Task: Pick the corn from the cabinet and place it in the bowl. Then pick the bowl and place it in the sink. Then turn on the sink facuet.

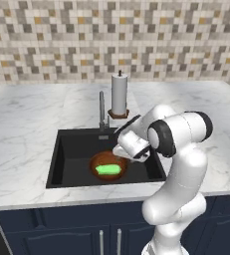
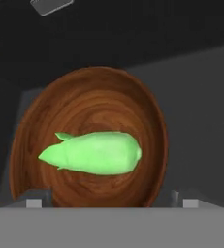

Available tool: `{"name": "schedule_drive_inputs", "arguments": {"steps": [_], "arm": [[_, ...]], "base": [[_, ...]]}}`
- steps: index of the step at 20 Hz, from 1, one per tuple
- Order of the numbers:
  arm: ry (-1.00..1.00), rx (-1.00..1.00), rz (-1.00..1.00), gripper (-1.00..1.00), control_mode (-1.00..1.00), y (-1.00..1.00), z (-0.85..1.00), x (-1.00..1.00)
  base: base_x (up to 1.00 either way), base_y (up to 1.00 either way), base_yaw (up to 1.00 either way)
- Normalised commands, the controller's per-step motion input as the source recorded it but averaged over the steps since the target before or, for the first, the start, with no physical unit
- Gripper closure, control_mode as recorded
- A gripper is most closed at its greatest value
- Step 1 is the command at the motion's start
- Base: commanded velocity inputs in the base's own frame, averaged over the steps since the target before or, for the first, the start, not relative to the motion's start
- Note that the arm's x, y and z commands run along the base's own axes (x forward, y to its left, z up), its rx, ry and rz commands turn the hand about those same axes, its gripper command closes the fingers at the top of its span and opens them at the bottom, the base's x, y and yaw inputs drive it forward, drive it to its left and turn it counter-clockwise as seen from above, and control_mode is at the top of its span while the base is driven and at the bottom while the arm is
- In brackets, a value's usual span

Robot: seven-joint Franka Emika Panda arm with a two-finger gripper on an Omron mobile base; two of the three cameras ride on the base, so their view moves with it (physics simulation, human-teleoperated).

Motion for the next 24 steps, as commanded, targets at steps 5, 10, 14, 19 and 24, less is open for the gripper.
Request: {"name": "schedule_drive_inputs", "arguments": {"steps": [5, 10, 14, 19, 24], "arm": [[0.1, 0.01, -0.12, -1.0, -1.0, -0.2, 0.99, -0.05], [0.17, 0.02, -0.03, -1.0, -1.0, -0.02, 0.54, -0.1], [0.15, 0.13, -0.03, -1.0, -1.0, -0.03, 0.41, -0.01], [0.13, 0.31, -0.29, -1.0, -1.0, -0.08, 0.87, -0.01], [0.05, 0.38, -0.44, -1.0, -1.0, -0.14, 0.11, -0.03]], "base": [[0.0, 0.0, 0.0], [0.0, 0.0, 0.0], [0.0, 0.0, 0.0], [0.0, 0.0, 0.0], [0.0, 0.0, 0.0]]}}
